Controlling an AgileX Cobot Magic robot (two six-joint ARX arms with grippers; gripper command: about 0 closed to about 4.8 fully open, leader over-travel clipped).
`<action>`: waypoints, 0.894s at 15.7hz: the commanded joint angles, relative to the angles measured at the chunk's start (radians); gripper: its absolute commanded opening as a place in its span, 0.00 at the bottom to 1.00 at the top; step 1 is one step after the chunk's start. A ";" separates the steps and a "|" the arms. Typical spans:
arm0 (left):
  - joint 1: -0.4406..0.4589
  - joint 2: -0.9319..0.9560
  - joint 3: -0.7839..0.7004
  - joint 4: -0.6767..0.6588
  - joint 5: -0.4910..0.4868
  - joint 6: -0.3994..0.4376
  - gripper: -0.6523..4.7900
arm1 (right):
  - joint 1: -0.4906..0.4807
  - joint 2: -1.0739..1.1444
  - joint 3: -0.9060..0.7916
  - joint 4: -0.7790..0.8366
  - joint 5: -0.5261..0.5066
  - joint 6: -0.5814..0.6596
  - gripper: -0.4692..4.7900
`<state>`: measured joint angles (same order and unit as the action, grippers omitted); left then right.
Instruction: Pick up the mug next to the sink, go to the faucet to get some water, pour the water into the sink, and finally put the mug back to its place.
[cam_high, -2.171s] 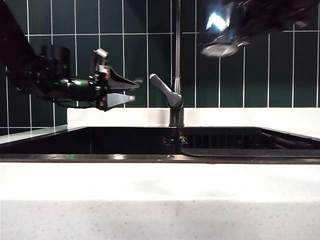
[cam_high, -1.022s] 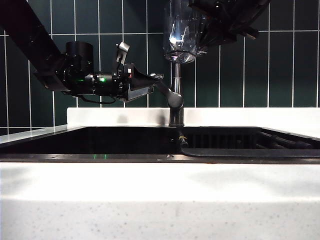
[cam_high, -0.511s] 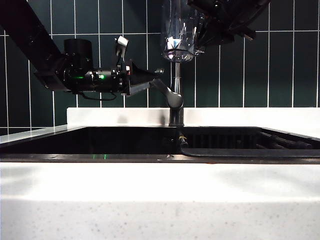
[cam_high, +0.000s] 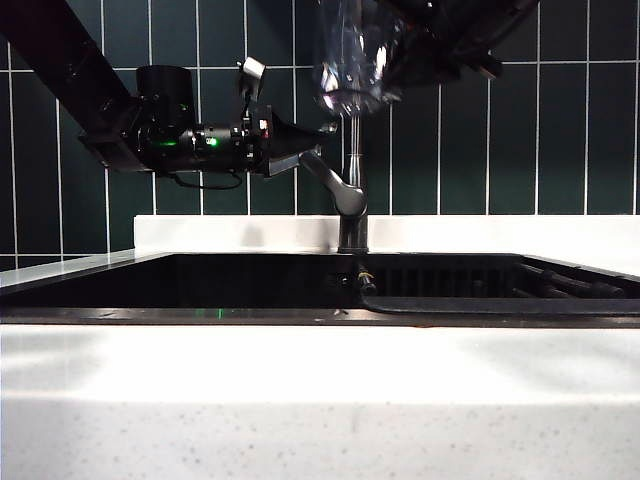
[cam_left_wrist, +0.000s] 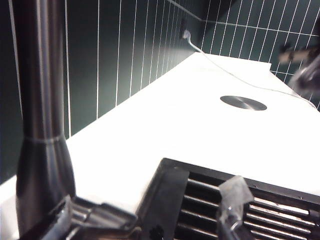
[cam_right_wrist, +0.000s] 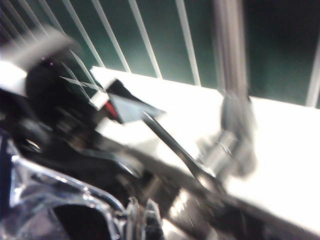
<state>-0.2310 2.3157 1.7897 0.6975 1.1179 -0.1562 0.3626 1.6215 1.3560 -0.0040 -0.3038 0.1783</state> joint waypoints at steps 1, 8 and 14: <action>-0.002 -0.004 0.003 -0.013 0.009 0.011 0.80 | 0.015 -0.005 0.007 0.043 -0.013 0.002 0.07; -0.002 -0.003 0.003 -0.047 0.010 0.029 0.80 | 0.016 -0.005 0.031 0.090 -0.025 0.016 0.07; -0.002 0.004 0.003 -0.061 0.013 0.030 0.80 | 0.016 0.001 0.032 0.121 0.013 0.024 0.07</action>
<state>-0.2314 2.3230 1.7901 0.6327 1.1229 -0.1299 0.3775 1.6253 1.3808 0.0784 -0.2916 0.1905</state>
